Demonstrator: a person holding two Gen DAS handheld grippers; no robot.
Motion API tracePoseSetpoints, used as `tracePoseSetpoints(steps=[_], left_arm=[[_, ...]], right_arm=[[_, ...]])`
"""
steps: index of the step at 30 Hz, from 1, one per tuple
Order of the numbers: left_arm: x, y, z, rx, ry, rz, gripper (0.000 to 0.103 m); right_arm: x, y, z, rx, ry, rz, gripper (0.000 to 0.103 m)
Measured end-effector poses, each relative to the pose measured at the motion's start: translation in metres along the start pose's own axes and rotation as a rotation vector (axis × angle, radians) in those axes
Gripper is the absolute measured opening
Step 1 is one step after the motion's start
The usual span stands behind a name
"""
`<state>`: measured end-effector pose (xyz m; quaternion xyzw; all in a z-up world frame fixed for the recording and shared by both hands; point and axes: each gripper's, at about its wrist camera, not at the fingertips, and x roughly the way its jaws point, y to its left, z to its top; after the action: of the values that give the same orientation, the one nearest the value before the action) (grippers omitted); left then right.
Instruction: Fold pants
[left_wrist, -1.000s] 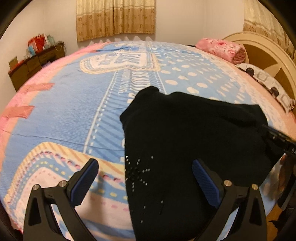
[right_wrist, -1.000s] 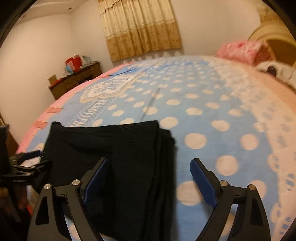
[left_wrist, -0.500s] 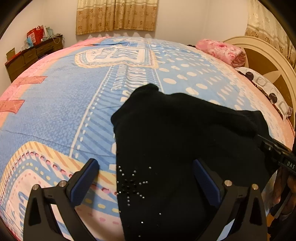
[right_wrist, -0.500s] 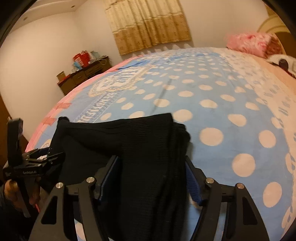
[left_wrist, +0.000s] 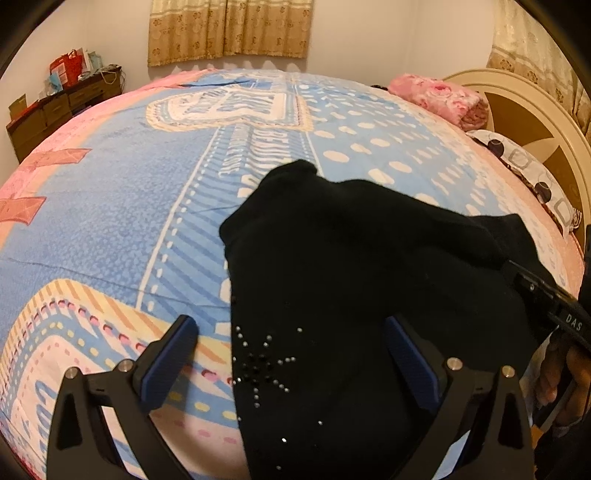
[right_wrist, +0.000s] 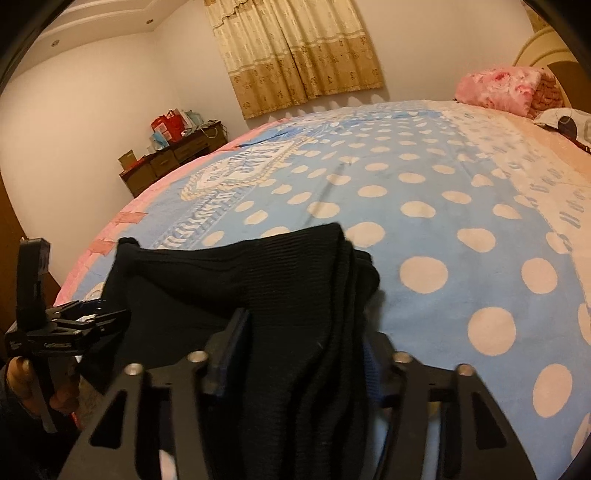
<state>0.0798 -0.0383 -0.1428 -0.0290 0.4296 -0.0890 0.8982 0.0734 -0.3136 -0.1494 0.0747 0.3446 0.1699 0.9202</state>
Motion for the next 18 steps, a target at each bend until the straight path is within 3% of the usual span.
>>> tracePoseSetpoints(steps=[4, 9, 12, 15, 18], left_arm=[[-0.005, -0.008, -0.002, 0.025, -0.025, -0.023, 0.086], [-0.003, -0.010, -0.001, 0.031, -0.037, -0.039, 0.082], [-0.007, -0.017, -0.001, 0.066, -0.049, -0.057, 0.063], [-0.011, -0.024, -0.002, 0.102, -0.066, -0.043, 0.049], [-0.013, -0.025, -0.002, 0.115, -0.074, -0.035, 0.039]], right_arm=[[0.000, -0.001, -0.003, 0.022, -0.002, 0.024, 0.046], [0.000, 0.001, -0.004, 0.035, -0.002, 0.018, 0.047], [0.000, -0.001, -0.003, 0.040, 0.001, 0.022, 0.047], [-0.001, 0.001, -0.002, 0.031, 0.002, 0.024, 0.038], [-0.003, 0.000, -0.002, 0.047, -0.001, 0.040, 0.034]])
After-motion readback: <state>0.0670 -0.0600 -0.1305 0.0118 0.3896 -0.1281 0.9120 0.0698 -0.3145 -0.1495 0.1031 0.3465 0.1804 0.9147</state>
